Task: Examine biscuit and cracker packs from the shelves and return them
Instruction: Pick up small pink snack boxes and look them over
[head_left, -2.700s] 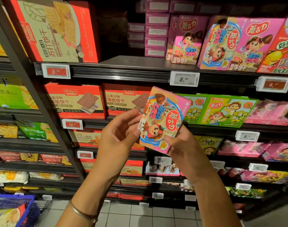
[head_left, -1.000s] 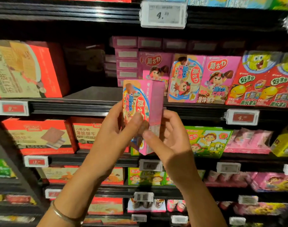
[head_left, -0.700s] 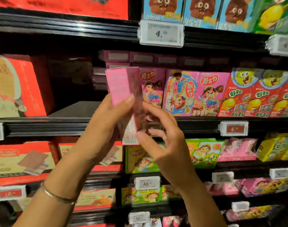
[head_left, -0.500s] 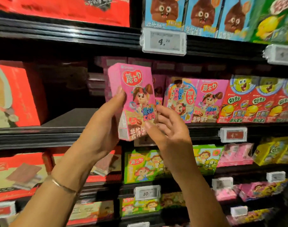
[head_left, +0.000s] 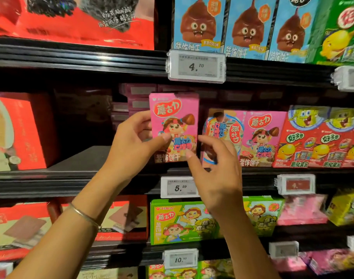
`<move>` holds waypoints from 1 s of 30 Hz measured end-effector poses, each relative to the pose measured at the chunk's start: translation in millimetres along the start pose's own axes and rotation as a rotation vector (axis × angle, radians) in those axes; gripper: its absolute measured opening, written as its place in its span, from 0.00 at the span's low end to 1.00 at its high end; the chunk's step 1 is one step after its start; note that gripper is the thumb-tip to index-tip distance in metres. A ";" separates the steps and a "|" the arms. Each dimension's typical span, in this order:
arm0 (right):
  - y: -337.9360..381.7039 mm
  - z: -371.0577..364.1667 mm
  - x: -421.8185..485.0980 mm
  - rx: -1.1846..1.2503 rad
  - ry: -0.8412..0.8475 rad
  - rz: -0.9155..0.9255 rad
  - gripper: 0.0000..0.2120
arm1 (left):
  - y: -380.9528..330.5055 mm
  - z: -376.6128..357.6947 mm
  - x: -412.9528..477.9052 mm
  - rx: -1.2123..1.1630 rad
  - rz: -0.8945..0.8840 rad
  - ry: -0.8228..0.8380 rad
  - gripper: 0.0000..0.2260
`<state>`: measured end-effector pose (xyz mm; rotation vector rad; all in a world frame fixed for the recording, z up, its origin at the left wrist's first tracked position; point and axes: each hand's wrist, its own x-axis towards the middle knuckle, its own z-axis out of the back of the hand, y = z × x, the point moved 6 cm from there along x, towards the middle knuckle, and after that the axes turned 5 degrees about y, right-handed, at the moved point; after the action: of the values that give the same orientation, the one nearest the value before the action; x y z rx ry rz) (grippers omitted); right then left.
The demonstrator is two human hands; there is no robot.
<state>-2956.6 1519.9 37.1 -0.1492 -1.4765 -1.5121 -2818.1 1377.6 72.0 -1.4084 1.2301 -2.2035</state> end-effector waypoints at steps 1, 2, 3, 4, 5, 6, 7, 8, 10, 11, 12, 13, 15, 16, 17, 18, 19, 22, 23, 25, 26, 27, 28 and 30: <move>-1.2 8.9 0.9 0.013 -0.038 0.033 0.18 | 2.8 -2.8 1.8 -0.032 0.028 -0.034 0.18; -4.0 18.5 2.9 0.025 -0.075 0.052 0.15 | 6.0 -6.3 3.4 -0.050 0.059 -0.053 0.19; -7.6 28.2 5.9 0.027 -0.106 0.059 0.13 | 9.3 -10.1 4.3 -0.055 0.081 -0.059 0.21; -11.8 37.3 9.9 0.023 -0.126 0.056 0.11 | 12.5 -14.6 5.0 -0.048 0.089 -0.052 0.22; -16.3 45.8 13.8 0.024 -0.138 0.043 0.11 | 15.5 -19.3 4.6 -0.032 0.092 -0.044 0.23; -20.6 53.1 17.6 0.030 -0.145 0.027 0.11 | 17.9 -23.0 4.4 -0.006 0.094 -0.045 0.22; -23.4 59.4 21.2 0.037 -0.152 0.019 0.11 | 19.2 -24.9 3.8 0.031 0.094 -0.061 0.22; -24.6 65.1 24.7 0.040 -0.161 0.022 0.12 | 19.9 -25.0 3.4 0.077 0.093 -0.089 0.21; -24.5 76.2 33.1 -0.003 -0.182 0.055 0.13 | 19.9 -22.7 4.1 0.165 0.092 -0.139 0.21; -22.1 81.4 38.2 -0.059 -0.187 0.090 0.14 | 19.3 -21.9 5.0 0.194 0.093 -0.153 0.21; -18.4 84.7 43.9 -0.127 -0.180 0.134 0.15 | 18.5 -21.6 5.8 0.218 0.093 -0.162 0.21; -15.0 86.3 49.2 -0.197 -0.161 0.173 0.16 | 17.5 -21.8 5.7 0.243 0.096 -0.165 0.20; -12.4 84.6 60.2 -0.344 -0.104 0.196 0.20 | 14.8 -24.3 4.5 0.286 0.097 -0.168 0.18; -12.3 82.4 64.4 -0.432 -0.077 0.185 0.21 | 14.1 -25.8 3.6 0.291 0.097 -0.170 0.18; -13.2 79.4 67.1 -0.513 -0.050 0.162 0.22 | 13.5 -27.4 2.6 0.285 0.101 -0.172 0.17; -15.1 76.4 68.5 -0.566 -0.025 0.143 0.23 | 12.8 -29.4 1.6 0.282 0.105 -0.173 0.17; -16.8 73.9 68.1 -0.587 -0.008 0.142 0.24 | 11.6 -31.2 0.3 0.289 0.107 -0.176 0.18; -20.3 75.6 59.3 -0.506 -0.041 0.198 0.26 | 10.0 -33.2 -3.1 0.329 0.112 -0.190 0.18; -21.1 78.9 55.6 -0.451 -0.069 0.215 0.26 | 10.4 -33.1 -4.0 0.327 0.122 -0.196 0.18; -22.1 84.3 48.7 -0.355 -0.120 0.257 0.25 | 10.7 -34.1 -5.0 0.329 0.143 -0.205 0.17; -22.2 85.9 45.9 -0.314 -0.135 0.276 0.24 | 10.3 -35.0 -5.3 0.334 0.155 -0.207 0.17; -22.2 86.5 43.2 -0.271 -0.142 0.291 0.24 | 9.8 -35.8 -5.6 0.336 0.165 -0.209 0.17; -22.3 86.9 40.9 -0.230 -0.146 0.301 0.23 | 9.4 -36.4 -5.6 0.337 0.171 -0.213 0.17; -24.2 89.5 37.7 -0.175 -0.158 0.320 0.25 | 8.8 -37.5 -6.8 0.338 0.175 -0.222 0.18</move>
<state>-3038.9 1567.6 68.4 -0.5932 -1.3640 -1.3873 -2848.0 1395.7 54.5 -1.3102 0.8248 -1.9618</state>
